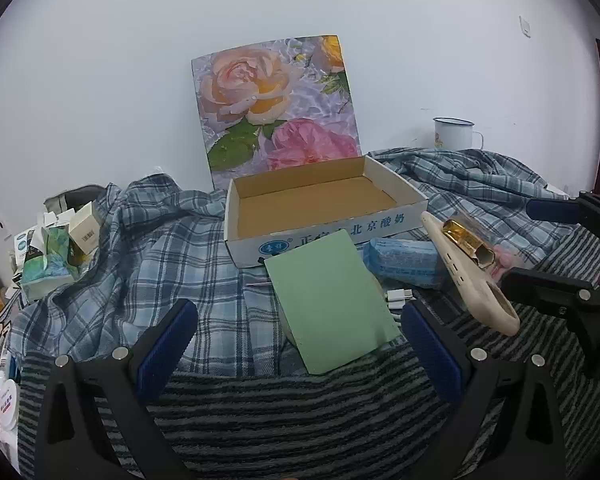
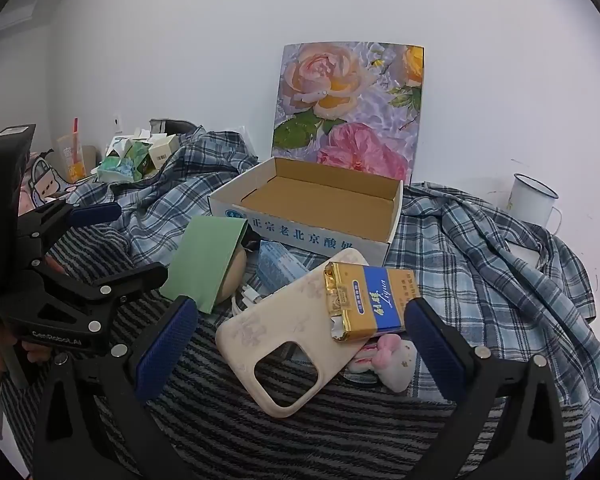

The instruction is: Organize soft objects

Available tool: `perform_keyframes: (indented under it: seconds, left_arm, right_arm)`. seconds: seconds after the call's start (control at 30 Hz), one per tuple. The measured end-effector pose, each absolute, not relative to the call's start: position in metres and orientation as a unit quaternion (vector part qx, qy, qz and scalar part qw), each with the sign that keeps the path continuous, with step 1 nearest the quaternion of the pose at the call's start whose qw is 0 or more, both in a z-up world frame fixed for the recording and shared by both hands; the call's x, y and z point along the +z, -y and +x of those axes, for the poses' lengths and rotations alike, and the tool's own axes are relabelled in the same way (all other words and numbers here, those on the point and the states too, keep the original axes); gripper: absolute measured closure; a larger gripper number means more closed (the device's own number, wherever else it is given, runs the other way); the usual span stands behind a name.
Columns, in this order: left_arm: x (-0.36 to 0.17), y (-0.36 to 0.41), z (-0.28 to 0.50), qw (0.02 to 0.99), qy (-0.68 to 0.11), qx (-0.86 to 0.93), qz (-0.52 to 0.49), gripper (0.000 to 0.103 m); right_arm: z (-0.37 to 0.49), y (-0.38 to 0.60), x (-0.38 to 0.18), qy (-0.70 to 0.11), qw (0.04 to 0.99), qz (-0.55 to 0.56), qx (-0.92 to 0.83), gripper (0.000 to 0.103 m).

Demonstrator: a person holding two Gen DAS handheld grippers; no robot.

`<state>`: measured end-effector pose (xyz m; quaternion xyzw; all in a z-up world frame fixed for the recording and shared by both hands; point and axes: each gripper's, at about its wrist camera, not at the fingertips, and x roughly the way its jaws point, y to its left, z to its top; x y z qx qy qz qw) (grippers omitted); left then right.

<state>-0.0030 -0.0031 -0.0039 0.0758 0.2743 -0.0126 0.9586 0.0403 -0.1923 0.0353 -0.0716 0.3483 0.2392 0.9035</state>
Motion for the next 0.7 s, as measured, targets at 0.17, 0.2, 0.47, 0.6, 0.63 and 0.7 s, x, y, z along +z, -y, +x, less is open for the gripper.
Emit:
perform_keyframes:
  seconds: [0.17, 0.2, 0.47, 0.6, 0.63, 0.7]
  left_arm:
    - [-0.0059, 0.0038, -0.0035, 0.958, -0.277, -0.012, 0.076, 0.000]
    - [-0.0061, 0.0035, -0.0035, 0.958, -0.278, -0.012, 0.075, 0.000]
    - [-0.0076, 0.0059, -0.0005, 0.955, -0.286, -0.013, 0.078, 0.000]
    - [-0.0085, 0.0076, 0.0008, 0.954, -0.289, -0.012, 0.078, 0.000]
    - [-0.0087, 0.0075, 0.0012, 0.954, -0.290, -0.013, 0.079, 0.000]
    - [-0.0094, 0.0079, 0.0015, 0.953, -0.291, -0.013, 0.079, 0.000]
  right_arm:
    - [0.0386, 0.1903, 0.0330, -0.349, 0.903, -0.071, 0.239, 0.000]
    - [0.0394, 0.1906, 0.0332, -0.349, 0.903, -0.071, 0.239, 0.000]
    - [0.0401, 0.1923, 0.0309, -0.353, 0.902, -0.070, 0.240, 0.000]
    - [0.0411, 0.1897, 0.0302, -0.354, 0.901, -0.070, 0.240, 0.000]
    - [0.0411, 0.1895, 0.0302, -0.354, 0.901, -0.069, 0.240, 0.000]
    - [0.0409, 0.1886, 0.0303, -0.355, 0.901, -0.069, 0.240, 0.000]
